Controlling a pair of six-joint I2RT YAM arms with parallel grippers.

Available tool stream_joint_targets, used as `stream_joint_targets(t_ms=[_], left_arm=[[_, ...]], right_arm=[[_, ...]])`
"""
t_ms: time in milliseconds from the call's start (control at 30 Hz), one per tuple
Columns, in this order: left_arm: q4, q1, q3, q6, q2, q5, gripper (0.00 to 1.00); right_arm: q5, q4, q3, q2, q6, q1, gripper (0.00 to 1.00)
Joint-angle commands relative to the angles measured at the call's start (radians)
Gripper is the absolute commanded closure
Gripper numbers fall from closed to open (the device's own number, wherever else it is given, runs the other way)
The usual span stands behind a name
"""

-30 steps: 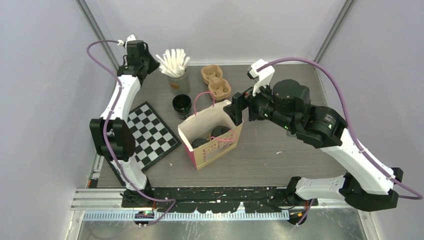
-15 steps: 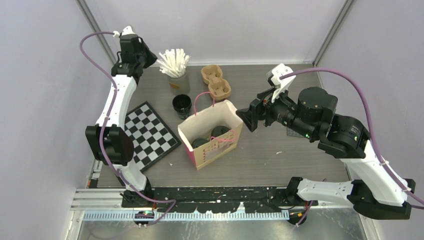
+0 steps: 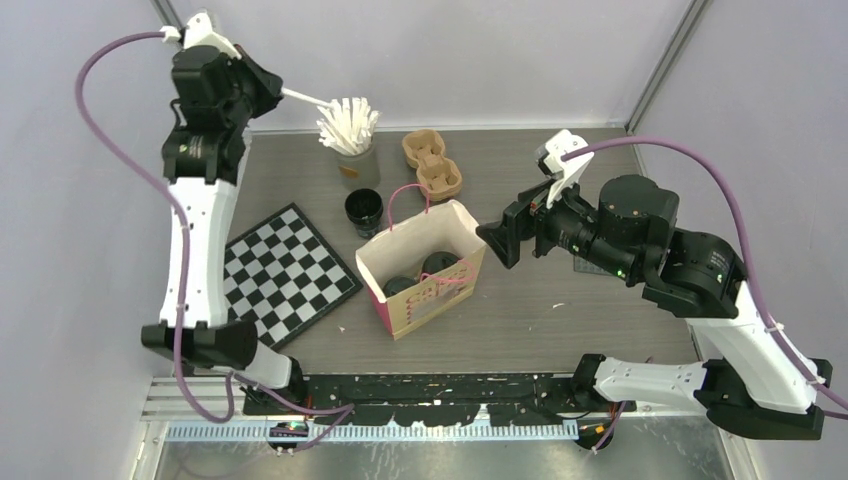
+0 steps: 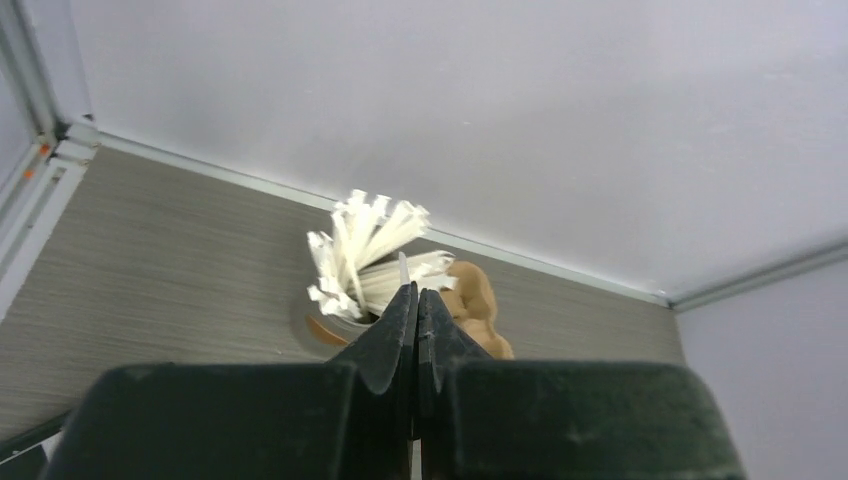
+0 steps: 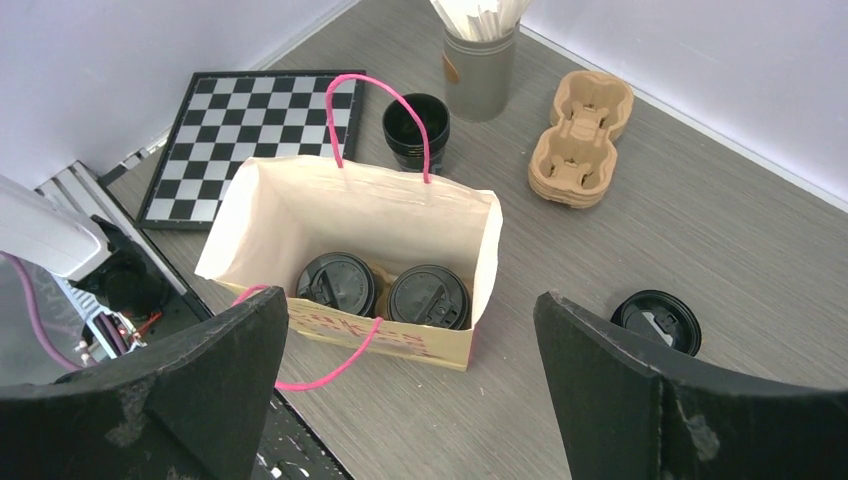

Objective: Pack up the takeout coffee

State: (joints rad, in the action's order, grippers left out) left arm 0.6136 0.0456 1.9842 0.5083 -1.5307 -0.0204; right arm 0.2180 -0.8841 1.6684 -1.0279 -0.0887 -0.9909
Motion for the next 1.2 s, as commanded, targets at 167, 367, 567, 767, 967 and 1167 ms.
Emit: stream_joint_targets(t_ms=[167, 367, 567, 767, 967, 1167], left_arm=[[0.044, 0.007, -0.047, 0.173, 0.222, 0.42, 1.0], [-0.014, 0.013, -0.101, 0.27, 0.317, 0.743, 1.0], [-0.137, 0.015, -0.31, 0.371, 0.454, 0.92, 1.0], [-0.203, 0.042, -0.476, 0.374, 0.51, 0.966, 1.0], [-0.171, 0.095, -0.57, 0.253, 0.501, 0.895, 1.0], [-0.187, 0.18, -0.612, 0.186, 0.439, 0.821, 1.0]], right_arm=[[0.097, -0.016, 0.046, 0.057, -0.062, 0.002, 0.03], [0.098, -0.002, 0.019, 0.096, -0.01, 0.003, 0.03], [0.135, 0.029, -0.013, 0.129, 0.006, 0.002, 0.03], [0.134, 0.021, -0.025, 0.148, -0.004, 0.002, 0.03], [0.141, 0.009, -0.026, 0.165, 0.0, 0.002, 0.03], [0.165, -0.019, -0.009, 0.171, 0.001, 0.002, 0.03]])
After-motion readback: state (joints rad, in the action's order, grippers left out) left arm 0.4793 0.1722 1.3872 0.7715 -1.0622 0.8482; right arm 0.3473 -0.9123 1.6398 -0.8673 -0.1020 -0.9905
